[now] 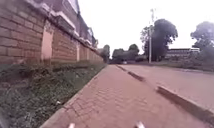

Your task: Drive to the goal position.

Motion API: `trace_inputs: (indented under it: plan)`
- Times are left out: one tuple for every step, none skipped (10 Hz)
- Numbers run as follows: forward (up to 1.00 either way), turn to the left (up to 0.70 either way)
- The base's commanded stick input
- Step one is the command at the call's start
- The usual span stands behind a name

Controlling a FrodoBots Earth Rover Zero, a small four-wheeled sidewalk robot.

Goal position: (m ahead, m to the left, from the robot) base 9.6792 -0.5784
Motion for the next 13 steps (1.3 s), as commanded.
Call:
trace_inputs:
  plan:
    - [0.70,0.00]
    - [0.70,0.00]
    - [0.70,0.00]
    - [0.70,0.00]
    - [0.70,0.00]
    - [0.70,0.00]
    - [0.70,0.00]
    - [0.70,0.00]
    - [0.70,-0.10]
    - [0.70,-0.27]
    - [0.70,-0.35]
    - [0.70,-0.35]
    - [0.70,-0.35]
